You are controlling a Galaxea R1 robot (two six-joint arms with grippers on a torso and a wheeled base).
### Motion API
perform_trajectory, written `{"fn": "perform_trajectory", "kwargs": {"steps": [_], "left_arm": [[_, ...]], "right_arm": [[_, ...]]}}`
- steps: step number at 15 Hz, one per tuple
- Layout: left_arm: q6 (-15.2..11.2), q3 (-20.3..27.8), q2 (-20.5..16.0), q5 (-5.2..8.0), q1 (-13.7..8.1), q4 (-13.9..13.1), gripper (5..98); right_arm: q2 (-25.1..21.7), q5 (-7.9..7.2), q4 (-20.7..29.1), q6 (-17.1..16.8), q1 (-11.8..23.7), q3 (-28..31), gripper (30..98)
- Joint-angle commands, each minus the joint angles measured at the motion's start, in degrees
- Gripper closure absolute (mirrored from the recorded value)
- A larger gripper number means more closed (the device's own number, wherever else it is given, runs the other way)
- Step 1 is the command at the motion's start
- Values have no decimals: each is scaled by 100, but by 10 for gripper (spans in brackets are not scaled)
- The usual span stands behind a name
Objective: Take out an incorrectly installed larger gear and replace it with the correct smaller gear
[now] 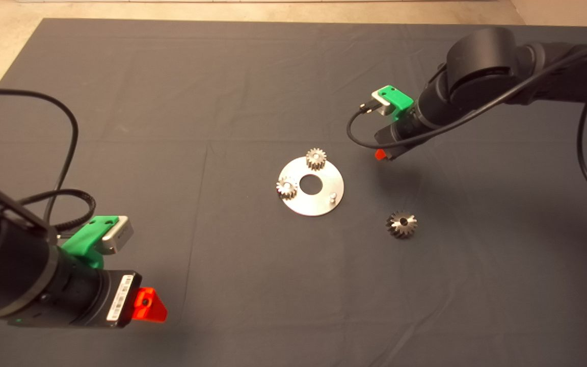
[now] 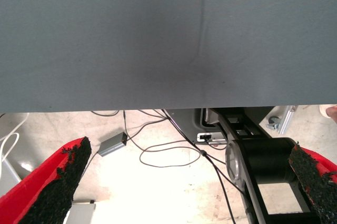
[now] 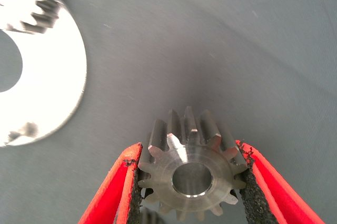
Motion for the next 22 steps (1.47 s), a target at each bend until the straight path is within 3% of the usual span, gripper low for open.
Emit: {"fn": "perform_trajectory", "kwargs": {"steps": [1, 3, 7, 13, 18, 22], "left_arm": [[-33, 74, -11, 30, -16, -111, 59], [-33, 74, -11, 30, -16, -111, 59], [-33, 74, -3, 21, 2, -111, 59], [-42, 75, -20, 30, 20, -111, 59], [-51, 83, -20, 30, 55, -111, 59], [-51, 74, -19, 21, 55, -111, 59]], "right_arm": [[371, -149, 118, 42, 182, 40, 879], [525, -213, 118, 252, 182, 31, 881], [762, -353, 154, 279, 182, 31, 881], [973, -380, 285, 357, 165, 40, 880], [1164, -793, 294, 490, 159, 48, 881], [1149, -810, 549, 499, 156, 48, 881]]}}
